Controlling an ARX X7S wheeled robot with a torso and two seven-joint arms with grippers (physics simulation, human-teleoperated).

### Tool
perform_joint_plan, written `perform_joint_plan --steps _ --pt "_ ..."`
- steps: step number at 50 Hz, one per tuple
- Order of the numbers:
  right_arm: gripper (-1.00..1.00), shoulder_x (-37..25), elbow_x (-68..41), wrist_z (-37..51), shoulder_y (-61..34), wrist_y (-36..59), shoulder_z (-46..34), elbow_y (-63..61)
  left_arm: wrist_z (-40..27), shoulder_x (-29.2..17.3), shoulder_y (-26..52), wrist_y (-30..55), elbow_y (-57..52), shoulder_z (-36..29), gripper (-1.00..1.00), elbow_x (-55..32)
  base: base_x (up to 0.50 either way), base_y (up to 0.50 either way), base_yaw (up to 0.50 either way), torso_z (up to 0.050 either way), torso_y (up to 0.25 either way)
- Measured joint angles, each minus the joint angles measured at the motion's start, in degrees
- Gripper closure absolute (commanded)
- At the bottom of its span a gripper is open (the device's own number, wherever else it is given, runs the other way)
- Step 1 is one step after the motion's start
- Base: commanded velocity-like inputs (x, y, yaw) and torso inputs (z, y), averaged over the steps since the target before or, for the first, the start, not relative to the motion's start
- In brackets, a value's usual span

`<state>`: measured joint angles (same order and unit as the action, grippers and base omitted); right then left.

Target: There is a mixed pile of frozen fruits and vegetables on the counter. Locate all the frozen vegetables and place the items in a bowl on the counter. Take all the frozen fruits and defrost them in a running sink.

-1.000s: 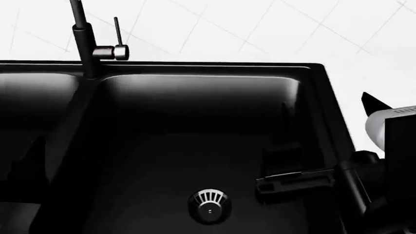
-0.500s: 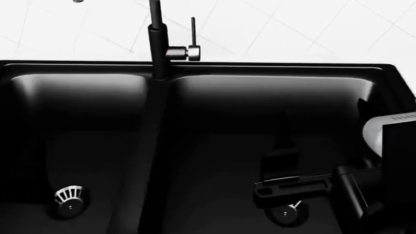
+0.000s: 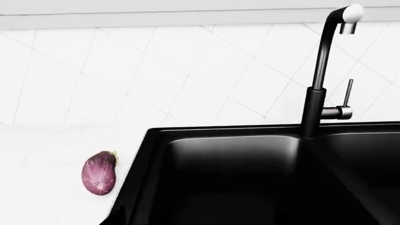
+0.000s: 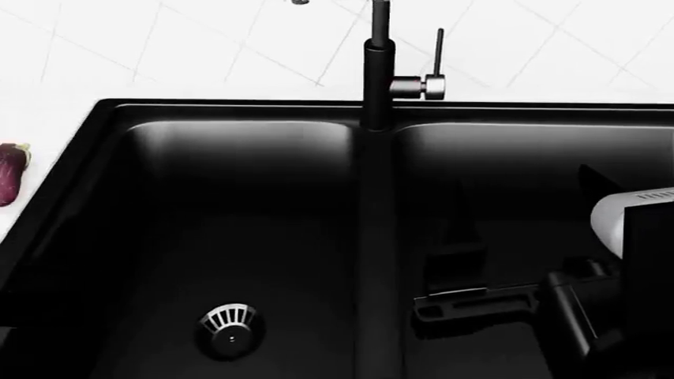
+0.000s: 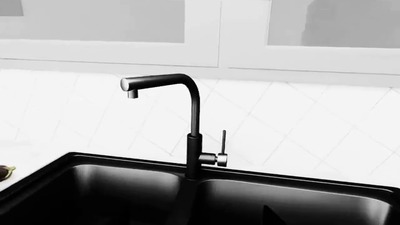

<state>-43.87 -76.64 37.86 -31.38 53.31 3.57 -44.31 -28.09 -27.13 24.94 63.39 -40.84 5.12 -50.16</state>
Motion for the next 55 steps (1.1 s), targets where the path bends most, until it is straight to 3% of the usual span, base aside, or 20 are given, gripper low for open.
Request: perform_joint_plan --steps 12,36,55 --pt "-1.0 0.23 0.29 -0.15 0.73 -0.76 0.23 -0.07 -0.15 -0.18 -0.03 -0.34 0.03 -0.33 -1.0 0.0 0.06 0.47 0.0 0.0 0.0" --pt "-1.0 0.3 0.98 -0.09 2.07 -1.54 0.35 0.5 -0.73 -0.58 0.39 -0.23 0.21 -0.69 -1.0 -0.78 0.3 0.04 0.0 0.0 0.0" --pt "-1.0 0.33 0.39 1.26 3.54 -1.51 0.36 1.56 -7.81 -2.92 7.43 10.87 2.31 -4.54 -1.0 -2.1 0.0 0.0 0.0 0.0 0.0"
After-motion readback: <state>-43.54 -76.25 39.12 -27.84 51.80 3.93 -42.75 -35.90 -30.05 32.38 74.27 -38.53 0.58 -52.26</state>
